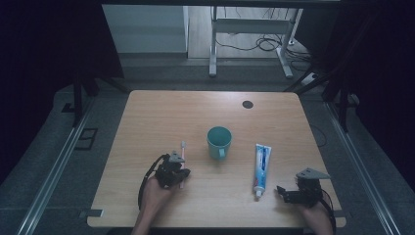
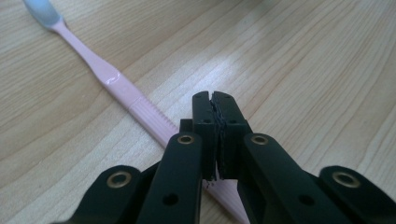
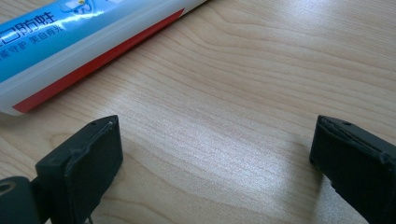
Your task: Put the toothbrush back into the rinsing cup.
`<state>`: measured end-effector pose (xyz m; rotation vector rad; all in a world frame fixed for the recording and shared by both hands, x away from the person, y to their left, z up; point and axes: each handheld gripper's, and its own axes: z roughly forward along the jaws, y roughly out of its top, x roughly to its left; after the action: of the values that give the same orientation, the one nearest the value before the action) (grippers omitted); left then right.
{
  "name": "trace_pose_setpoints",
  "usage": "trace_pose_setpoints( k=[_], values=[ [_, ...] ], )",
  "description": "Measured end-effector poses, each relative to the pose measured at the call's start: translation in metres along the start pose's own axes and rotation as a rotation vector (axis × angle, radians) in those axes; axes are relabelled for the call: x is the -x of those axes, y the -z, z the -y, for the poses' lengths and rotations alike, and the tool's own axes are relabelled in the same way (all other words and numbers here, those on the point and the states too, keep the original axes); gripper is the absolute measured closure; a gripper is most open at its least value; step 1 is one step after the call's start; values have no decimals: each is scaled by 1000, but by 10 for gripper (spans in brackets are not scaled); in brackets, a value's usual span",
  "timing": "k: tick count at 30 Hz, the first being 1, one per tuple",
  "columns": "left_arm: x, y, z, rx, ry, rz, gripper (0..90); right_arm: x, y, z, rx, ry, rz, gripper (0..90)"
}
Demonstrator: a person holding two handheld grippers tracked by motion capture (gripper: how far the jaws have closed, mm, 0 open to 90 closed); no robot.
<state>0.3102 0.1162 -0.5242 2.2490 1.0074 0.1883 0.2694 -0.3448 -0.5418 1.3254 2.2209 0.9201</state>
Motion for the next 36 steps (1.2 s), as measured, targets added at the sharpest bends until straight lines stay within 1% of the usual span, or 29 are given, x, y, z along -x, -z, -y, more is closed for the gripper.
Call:
trace_pose_setpoints(
  k=[4,8,11,21,23,28,31,33,36],
  values=[
    [-2,3,3,-4,14,-2,880,0,0,0,0,0,0,20],
    [-5,6,7,-12,17,-13,880,0,0,0,0,0,0,20],
    [-8,10,10,-15,30,-21,879,0,0,0,0,0,0,20],
    [-21,21,22,-46,41,-54,864,0,0,0,0,0,0,20],
    [-23,22,24,-43,45,-59,862,0,0,0,0,0,0,20],
    [-26,25,26,-52,45,-70,861,0,0,0,0,1,0,20],
    [-27,27,26,-47,44,-66,858,0,0,0,0,0,0,20],
    [-26,29,24,-34,43,-58,855,0,0,0,0,0,0,20],
    [-26,32,20,-30,38,-61,847,0,0,0,0,0,0,20]
  ],
)
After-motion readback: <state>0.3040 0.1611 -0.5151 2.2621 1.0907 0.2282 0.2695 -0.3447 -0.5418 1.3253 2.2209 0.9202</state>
